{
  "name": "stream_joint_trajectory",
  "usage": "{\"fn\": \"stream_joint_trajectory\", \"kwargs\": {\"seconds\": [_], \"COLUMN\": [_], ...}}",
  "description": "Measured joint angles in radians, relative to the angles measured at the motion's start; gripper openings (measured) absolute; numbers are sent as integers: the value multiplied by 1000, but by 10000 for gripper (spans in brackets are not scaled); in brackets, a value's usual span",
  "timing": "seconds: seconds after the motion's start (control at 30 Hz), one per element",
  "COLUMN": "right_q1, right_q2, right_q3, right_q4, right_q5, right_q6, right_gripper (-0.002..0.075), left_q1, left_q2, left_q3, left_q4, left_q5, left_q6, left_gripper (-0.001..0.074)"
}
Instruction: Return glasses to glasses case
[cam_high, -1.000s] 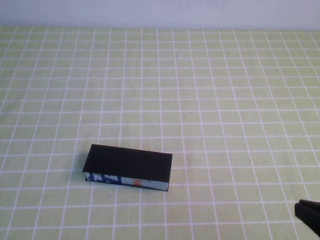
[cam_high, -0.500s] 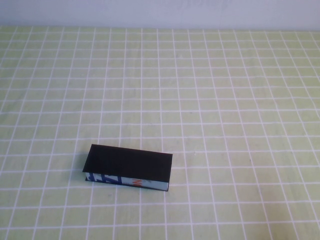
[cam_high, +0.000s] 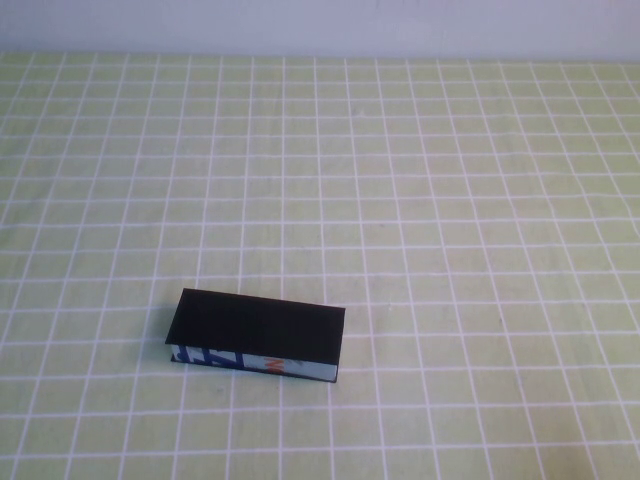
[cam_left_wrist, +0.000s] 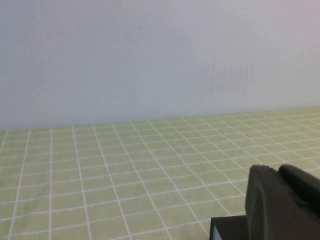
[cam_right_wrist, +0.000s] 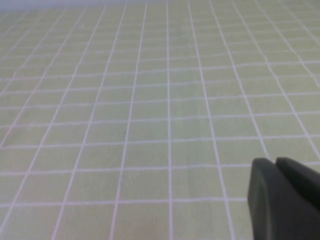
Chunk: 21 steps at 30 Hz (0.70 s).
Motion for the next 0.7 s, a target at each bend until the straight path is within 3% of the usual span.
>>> {"fn": "stream_joint_trajectory", "kwargs": {"seconds": [0.7], "right_q1": [0], "right_q2": [0], "right_q3": [0], "right_q4": [0], "right_q5": [27], "right_q6": [0], "right_gripper": [-11], "left_q1": [0], "left_q2": [0], "left_q3": [0], "left_q4": [-5], "left_q5": [0], "left_q6": [0], "left_gripper": [-2]}}
